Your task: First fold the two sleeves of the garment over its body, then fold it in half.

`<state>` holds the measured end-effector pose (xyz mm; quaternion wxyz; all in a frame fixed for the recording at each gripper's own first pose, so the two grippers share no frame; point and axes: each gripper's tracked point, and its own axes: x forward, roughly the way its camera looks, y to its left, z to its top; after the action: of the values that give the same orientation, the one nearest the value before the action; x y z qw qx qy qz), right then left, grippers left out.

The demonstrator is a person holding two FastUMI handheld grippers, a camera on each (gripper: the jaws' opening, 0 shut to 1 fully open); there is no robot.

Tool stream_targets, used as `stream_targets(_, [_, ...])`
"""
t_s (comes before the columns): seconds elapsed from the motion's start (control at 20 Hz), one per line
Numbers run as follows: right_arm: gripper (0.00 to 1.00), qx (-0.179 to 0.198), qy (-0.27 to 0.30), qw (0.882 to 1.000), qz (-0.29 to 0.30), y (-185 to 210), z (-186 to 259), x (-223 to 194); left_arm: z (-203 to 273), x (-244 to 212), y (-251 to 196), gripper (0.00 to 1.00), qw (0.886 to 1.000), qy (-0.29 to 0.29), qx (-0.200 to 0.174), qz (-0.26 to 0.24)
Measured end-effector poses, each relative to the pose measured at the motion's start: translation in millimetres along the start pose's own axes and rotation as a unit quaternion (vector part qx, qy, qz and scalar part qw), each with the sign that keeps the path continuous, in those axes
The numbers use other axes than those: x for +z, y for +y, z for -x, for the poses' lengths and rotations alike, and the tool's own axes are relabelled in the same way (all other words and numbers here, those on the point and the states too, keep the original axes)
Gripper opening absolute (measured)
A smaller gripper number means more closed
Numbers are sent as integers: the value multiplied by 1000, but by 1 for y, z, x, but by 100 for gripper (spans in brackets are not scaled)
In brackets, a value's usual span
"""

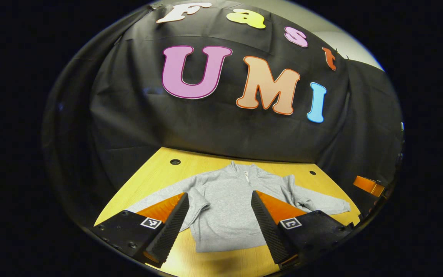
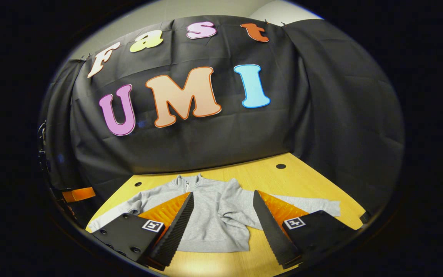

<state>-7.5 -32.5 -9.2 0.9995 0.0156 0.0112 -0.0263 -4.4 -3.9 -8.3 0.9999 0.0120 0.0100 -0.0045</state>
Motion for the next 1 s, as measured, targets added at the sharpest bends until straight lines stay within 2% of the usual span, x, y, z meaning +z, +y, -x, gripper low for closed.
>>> stream_targets(0.05, [93,-4,2,1000,0,-6,0,-1,1,-1,0,95,1000,0,0,1])
stream_targets(0.15, [93,-13,6,1000,1,-21,-2,0,2,-2,0,95,1000,2,1,2])
stream_targets(0.2, [97,-20,9,1000,-1,-33,-2,-1,3,-2,-1,95,1000,2,2,2])
stream_targets(0.25, [93,-28,12,1000,-5,-46,-3,-2,3,-2,0,95,1000,2,3,1])
stream_targets(0.3, [97,-37,14,999,-8,-61,-5,-1,4,-1,1,95,1000,1,5,-1])
stream_targets(0.35, [97,-48,16,999,-10,-76,-6,-2,5,-1,2,95,1000,1,6,-2])
stream_targets(0.4, [93,-61,20,998,-13,-94,-8,-3,7,-1,3,95,1000,0,8,-2])
stream_targets(0.45, [93,-74,28,997,-17,-110,-9,-7,7,-2,3,95,1000,1,9,-3])
stream_targets(0.5, [97,-85,33,996,-20,-126,-10,-10,7,-1,3,95,1000,2,11,-3])
stream_targets(0.6, [97,-110,41,993,-23,-156,-13,-17,8,-2,4,95,1000,1,13,-5])
stream_targets(0.75, [98,-142,56,987,-44,-199,-20,-35,7,-7,4,95,1000,6,15,-6])
stream_targets(0.85, [93,-158,66,984,-57,-224,-26,-50,7,-12,3,95,1000,12,18,-5])
stream_targets(0.95, [97,-179,79,979,-47,-249,-33,-66,8,-18,0,95,1000,20,14,-5])
stream_targets(1.0, [93,-188,87,978,-38,-261,-36,-74,7,-18,-2,95,1000,24,11,-6])
